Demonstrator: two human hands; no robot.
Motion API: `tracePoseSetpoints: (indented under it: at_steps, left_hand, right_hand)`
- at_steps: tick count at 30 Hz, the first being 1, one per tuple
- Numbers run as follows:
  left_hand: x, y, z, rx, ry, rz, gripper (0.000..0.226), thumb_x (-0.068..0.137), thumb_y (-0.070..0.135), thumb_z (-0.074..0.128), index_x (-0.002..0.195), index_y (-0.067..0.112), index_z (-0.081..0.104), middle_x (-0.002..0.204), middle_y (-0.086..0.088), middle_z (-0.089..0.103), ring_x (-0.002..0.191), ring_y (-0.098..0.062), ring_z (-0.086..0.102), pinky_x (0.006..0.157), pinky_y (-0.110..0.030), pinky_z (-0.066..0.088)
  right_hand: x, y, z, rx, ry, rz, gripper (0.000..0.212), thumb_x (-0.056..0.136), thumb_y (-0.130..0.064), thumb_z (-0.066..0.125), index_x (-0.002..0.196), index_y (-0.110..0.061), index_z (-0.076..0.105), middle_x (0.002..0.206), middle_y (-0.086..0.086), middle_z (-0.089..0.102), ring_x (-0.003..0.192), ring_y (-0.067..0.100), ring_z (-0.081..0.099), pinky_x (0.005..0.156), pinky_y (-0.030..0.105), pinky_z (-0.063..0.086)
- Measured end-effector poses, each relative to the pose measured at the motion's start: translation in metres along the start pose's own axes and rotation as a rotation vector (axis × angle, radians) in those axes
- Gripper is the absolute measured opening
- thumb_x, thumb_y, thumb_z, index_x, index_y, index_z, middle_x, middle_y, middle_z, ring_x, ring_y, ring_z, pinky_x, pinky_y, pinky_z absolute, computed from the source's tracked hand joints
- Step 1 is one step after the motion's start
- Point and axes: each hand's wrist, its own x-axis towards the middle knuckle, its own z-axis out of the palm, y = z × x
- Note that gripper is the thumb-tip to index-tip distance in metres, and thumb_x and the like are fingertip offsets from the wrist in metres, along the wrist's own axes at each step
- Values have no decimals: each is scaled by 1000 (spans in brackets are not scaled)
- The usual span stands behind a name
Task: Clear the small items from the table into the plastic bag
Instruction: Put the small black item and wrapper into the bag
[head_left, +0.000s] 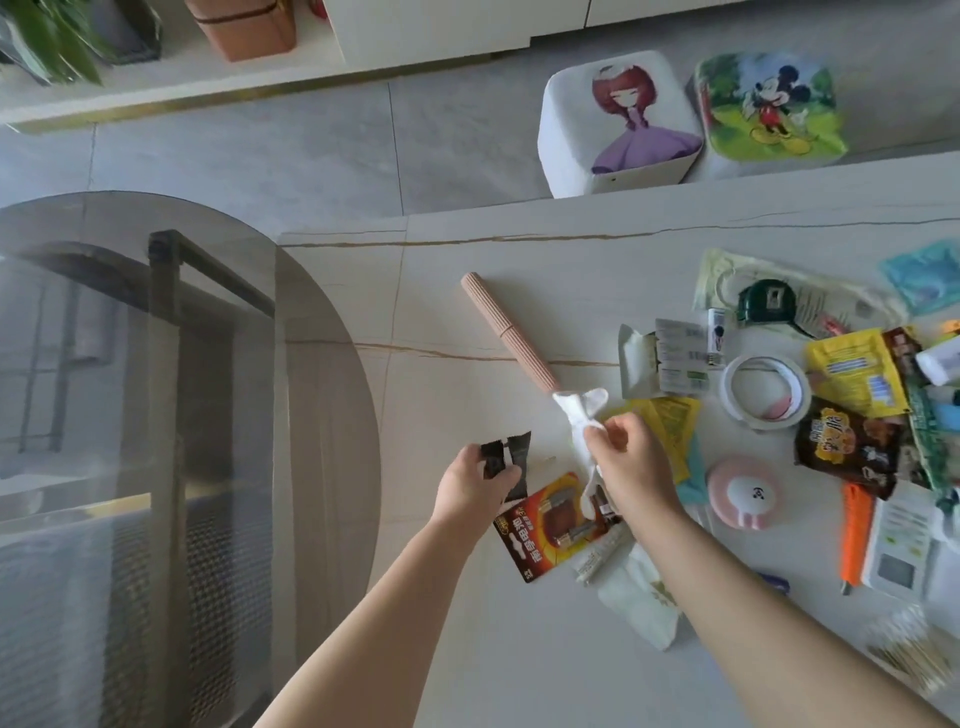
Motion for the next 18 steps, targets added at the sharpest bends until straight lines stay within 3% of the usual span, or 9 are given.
tracePoseSetpoints:
  at_steps: [3, 5, 7, 10, 13, 18]
  left_hand:
    - [3, 2, 12, 36, 48, 6, 36, 86, 30, 64, 115, 12, 53, 116, -4, 62, 101, -22, 60, 88, -40, 53]
    - [4, 0, 17, 31, 73, 10, 34, 83, 30, 66, 111, 13, 55, 114, -8, 62, 98, -25, 62, 87, -44, 54]
    - [2, -1, 18, 34, 99, 29, 35, 84, 29, 66, 113, 12, 56, 114, -6, 60, 98, -25, 62, 84, -43, 55]
    - [-2, -8, 19, 37, 134, 53, 30, 86, 25, 64, 112, 11, 57, 113, -5, 57, 97, -23, 60, 77, -35, 54]
    - [-5, -15, 20, 11, 136, 53, 27, 85, 25, 65, 107, 13, 56, 116, -7, 58, 97, -24, 60, 74, -34, 53]
    - [-10, -24, 22, -62, 127, 36, 43, 84, 19, 67, 122, 13, 46, 125, -4, 54, 96, -20, 58, 70, -31, 53]
  right_hand:
    - [-1, 20, -4, 33, 70, 51, 8, 89, -15, 53, 92, -10, 49, 83, 3, 56, 70, 20, 51, 53, 24, 38]
    - [-4, 31, -6, 17, 140, 67, 7, 89, -7, 50, 91, -12, 46, 86, 5, 57, 72, 24, 50, 53, 30, 31]
    - [-10, 42, -12, -35, 195, 43, 14, 88, 0, 45, 90, -14, 46, 88, 3, 56, 75, 24, 48, 59, 28, 27]
    - [-19, 57, -19, -89, 222, -17, 26, 87, 7, 41, 97, -10, 58, 99, 5, 61, 85, 25, 53, 72, 25, 33]
    - [-26, 64, -24, -131, 280, -85, 28, 89, 5, 43, 106, -7, 62, 107, 12, 60, 100, 26, 55, 77, 22, 33]
    - [-30, 72, -29, -244, 345, -209, 18, 85, -5, 62, 103, -7, 62, 101, 12, 59, 95, 28, 56, 76, 33, 43]
